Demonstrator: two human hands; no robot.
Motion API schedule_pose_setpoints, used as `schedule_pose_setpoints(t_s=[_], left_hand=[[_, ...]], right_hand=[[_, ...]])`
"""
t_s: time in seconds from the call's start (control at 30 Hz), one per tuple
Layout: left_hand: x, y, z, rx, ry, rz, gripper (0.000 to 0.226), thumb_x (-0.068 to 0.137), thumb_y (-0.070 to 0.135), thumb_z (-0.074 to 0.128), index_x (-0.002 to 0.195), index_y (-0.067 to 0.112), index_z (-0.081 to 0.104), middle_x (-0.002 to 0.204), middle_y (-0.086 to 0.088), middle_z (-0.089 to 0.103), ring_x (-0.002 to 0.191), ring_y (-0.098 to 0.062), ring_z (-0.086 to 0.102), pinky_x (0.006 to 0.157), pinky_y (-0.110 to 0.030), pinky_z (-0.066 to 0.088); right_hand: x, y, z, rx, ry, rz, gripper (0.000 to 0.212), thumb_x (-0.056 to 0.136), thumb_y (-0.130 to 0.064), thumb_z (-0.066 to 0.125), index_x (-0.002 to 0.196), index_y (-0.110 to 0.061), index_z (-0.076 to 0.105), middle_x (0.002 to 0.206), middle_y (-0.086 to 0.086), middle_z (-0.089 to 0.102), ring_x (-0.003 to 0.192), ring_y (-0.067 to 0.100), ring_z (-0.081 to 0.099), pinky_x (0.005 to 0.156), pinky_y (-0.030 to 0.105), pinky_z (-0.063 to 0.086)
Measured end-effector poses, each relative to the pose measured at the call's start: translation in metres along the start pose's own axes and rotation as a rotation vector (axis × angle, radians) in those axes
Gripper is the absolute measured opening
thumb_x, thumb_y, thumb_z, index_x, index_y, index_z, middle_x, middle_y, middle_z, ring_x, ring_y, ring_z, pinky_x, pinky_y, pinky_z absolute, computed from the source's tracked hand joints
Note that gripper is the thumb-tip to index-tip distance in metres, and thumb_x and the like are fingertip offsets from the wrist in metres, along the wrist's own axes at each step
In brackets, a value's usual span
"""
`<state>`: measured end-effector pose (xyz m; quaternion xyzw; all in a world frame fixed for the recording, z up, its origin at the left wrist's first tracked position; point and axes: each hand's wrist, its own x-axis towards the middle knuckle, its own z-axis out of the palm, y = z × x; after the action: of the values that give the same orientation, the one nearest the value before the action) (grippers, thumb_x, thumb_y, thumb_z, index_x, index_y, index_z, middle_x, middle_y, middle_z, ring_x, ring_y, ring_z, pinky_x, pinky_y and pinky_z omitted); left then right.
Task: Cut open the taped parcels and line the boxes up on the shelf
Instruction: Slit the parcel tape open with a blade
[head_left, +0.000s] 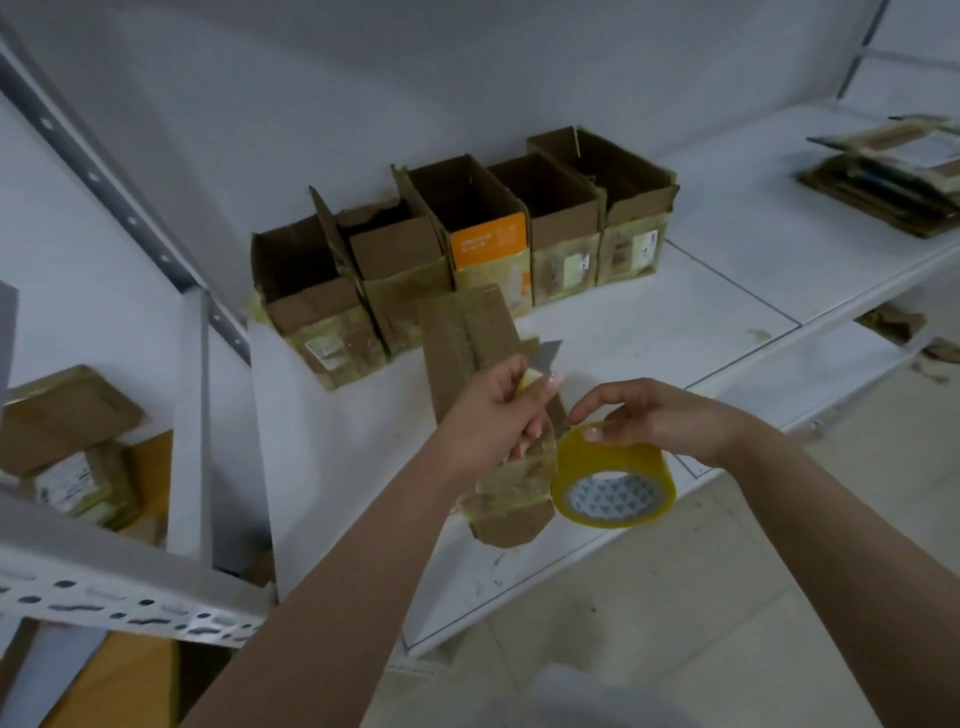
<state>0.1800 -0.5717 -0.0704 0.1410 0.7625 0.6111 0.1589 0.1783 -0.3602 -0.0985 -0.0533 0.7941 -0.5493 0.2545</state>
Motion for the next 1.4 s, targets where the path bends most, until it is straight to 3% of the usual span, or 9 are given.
schedule_pose_setpoints(t_s=[0.1, 0.3, 0.57, 0.73, 0.93, 1.03, 1.13, 1.27, 1.4], left_hand=[[0.000, 0.000, -0.002, 0.051, -0.009, 0.017, 0.021, 0.101, 0.029, 0.050, 0.086, 0.014, 0.048, 0.052, 0.006, 0.048, 0.039, -0.006, 0.038, 0.040, -0.019, 0.033], [-0.002, 0.002, 0.002, 0.072, -0.021, 0.003, 0.038, 0.107, 0.029, 0.035, 0.089, 0.004, 0.058, 0.055, 0.002, 0.046, 0.043, -0.008, 0.038, 0.042, -0.019, 0.032], [0.000, 0.015, 0.007, 0.205, -0.171, -0.123, 0.037, 0.103, 0.028, 0.045, 0.071, 0.011, 0.055, 0.056, 0.006, 0.051, 0.053, -0.007, 0.047, 0.050, -0.014, 0.040], [0.004, 0.031, 0.007, 0.554, -0.294, -0.149, 0.039, 0.100, 0.034, 0.051, 0.066, 0.019, 0.060, 0.065, 0.002, 0.059, 0.063, -0.010, 0.055, 0.064, -0.023, 0.046], [0.010, 0.043, 0.026, 1.096, -0.275, -0.116, 0.040, 0.100, 0.028, 0.043, 0.061, 0.020, 0.050, 0.067, 0.001, 0.051, 0.065, -0.015, 0.050, 0.058, -0.029, 0.037], [0.017, 0.040, 0.042, 1.358, -0.253, -0.125, 0.031, 0.100, 0.024, 0.041, 0.078, 0.015, 0.061, 0.081, -0.002, 0.056, 0.079, -0.019, 0.057, 0.064, -0.031, 0.046], [0.017, 0.039, 0.033, 1.254, -0.277, -0.133, 0.035, 0.102, 0.027, 0.039, 0.075, 0.014, 0.057, 0.077, -0.001, 0.054, 0.073, -0.016, 0.053, 0.060, -0.029, 0.041], [0.010, 0.032, 0.011, 0.602, -0.099, -0.232, 0.034, 0.102, 0.029, 0.044, 0.073, 0.015, 0.055, 0.068, 0.001, 0.059, 0.056, -0.009, 0.056, 0.062, -0.027, 0.049], [0.017, 0.011, 0.021, 0.961, 0.122, -0.112, 0.027, 0.091, 0.035, 0.062, 0.072, 0.021, 0.050, 0.068, 0.004, 0.056, 0.060, -0.009, 0.054, 0.051, -0.026, 0.038]], right_hand=[[0.009, 0.006, -0.001, -0.037, 0.025, 0.038, 0.017, 0.084, -0.027, 0.076, 0.099, -0.024, 0.070, 0.095, 0.014, 0.074, 0.088, 0.031, 0.071, 0.078, 0.039, 0.059], [0.012, 0.027, 0.005, -0.163, 0.103, 0.102, 0.027, 0.077, -0.041, 0.080, 0.094, -0.022, 0.072, 0.085, -0.003, 0.067, 0.069, 0.014, 0.066, 0.045, 0.024, 0.050], [-0.014, 0.015, -0.020, -0.262, 0.040, 0.017, 0.013, 0.091, -0.041, 0.065, 0.096, -0.040, 0.077, 0.092, -0.019, 0.074, 0.089, -0.001, 0.067, 0.075, 0.013, 0.050], [-0.023, 0.002, -0.024, -0.348, 0.142, 0.013, 0.017, 0.093, -0.038, 0.063, 0.098, -0.033, 0.079, 0.094, -0.011, 0.074, 0.092, 0.008, 0.066, 0.086, 0.028, 0.052], [-0.027, -0.016, -0.015, -0.617, 0.288, 0.055, 0.021, 0.092, -0.047, 0.059, 0.096, -0.037, 0.077, 0.083, -0.025, 0.062, 0.083, 0.005, 0.057, 0.071, 0.026, 0.039], [-0.027, -0.021, -0.009, -0.660, 0.337, 0.076, 0.021, 0.090, -0.048, 0.059, 0.094, -0.037, 0.077, 0.090, -0.019, 0.065, 0.081, 0.007, 0.058, 0.077, 0.030, 0.046], [-0.028, -0.019, -0.010, -0.562, 0.333, 0.118, 0.018, 0.089, -0.045, 0.063, 0.090, -0.034, 0.078, 0.086, -0.016, 0.069, 0.070, 0.006, 0.057, 0.073, 0.029, 0.046], [-0.030, -0.008, -0.014, -0.286, 0.236, 0.133, 0.018, 0.088, -0.034, 0.069, 0.085, -0.020, 0.080, 0.067, -0.002, 0.069, 0.065, 0.019, 0.064, 0.057, 0.027, 0.048], [-0.022, 0.003, -0.007, -0.158, 0.226, 0.138, 0.015, 0.087, -0.029, 0.072, 0.080, -0.019, 0.081, 0.062, -0.001, 0.068, 0.051, 0.011, 0.060, 0.042, 0.020, 0.044]])
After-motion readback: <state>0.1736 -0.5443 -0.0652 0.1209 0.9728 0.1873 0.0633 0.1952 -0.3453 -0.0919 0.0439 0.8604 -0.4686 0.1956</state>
